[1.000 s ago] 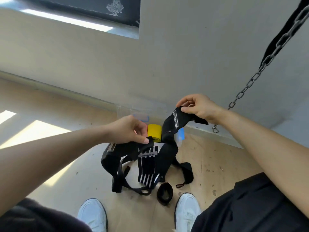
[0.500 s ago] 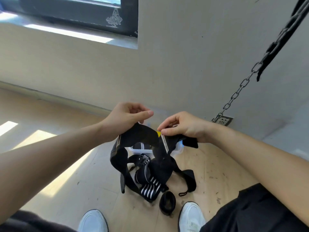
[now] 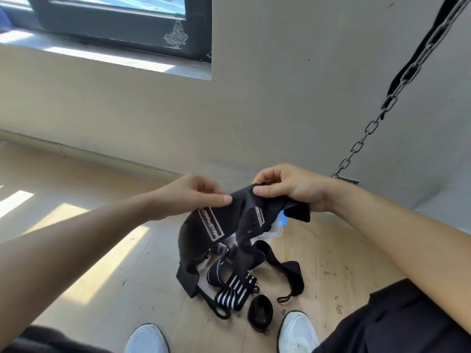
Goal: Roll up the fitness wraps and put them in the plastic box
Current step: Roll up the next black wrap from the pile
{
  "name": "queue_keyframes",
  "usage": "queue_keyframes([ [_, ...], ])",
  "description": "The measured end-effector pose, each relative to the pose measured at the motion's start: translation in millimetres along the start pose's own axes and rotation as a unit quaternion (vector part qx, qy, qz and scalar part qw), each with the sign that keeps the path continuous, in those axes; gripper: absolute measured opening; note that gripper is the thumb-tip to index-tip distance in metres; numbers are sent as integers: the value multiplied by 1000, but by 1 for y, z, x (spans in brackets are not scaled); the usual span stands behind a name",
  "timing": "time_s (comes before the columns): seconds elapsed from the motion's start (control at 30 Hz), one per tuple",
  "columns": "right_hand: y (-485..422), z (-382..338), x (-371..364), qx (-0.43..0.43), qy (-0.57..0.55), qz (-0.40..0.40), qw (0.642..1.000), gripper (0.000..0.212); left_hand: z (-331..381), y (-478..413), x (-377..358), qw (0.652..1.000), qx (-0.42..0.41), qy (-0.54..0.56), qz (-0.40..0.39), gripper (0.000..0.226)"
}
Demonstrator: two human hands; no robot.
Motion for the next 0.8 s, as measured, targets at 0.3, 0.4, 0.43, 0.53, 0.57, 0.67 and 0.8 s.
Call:
queue_keyframes([
  [0.3, 14, -4, 39, -12, 62, 71, 995, 6, -13, -3, -17, 991, 16, 14, -131, 37],
  [0.4, 14, 3, 46, -32, 66, 96, 993, 10, -10, -6, -18, 992, 11, 32, -126, 33],
  [0.43, 13, 5, 47, -36, 67, 108, 991, 10, -10, -6, -17, 992, 12, 39, -115, 33],
  [0.53, 12, 9, 53, -40, 49, 151, 987, 6, -12, -6, -5, 997, 23, 52, -52, 36],
  [0.57, 13, 11, 57, -43, 33, 168, 984, 7, -13, -6, -1, 998, 26, 49, -33, 34],
  [0.67, 15, 16, 64, -51, -41, 206, 976, 14, -15, -6, 6, 999, 34, 40, -4, 23],
  [0.8, 21, 18, 75, -37, -135, 258, 956, 16, -18, -6, 8, 997, 54, 43, 21, 18],
])
Point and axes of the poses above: each hand's wrist, its own y-axis away from the middle knuckle, its own x-axis out of the back of the hand, z = x × y, the point moved 10 cm from there along -y, towards the middle knuckle, and after that the axes turned 5 degrees about -z, right-handed, at the moved point
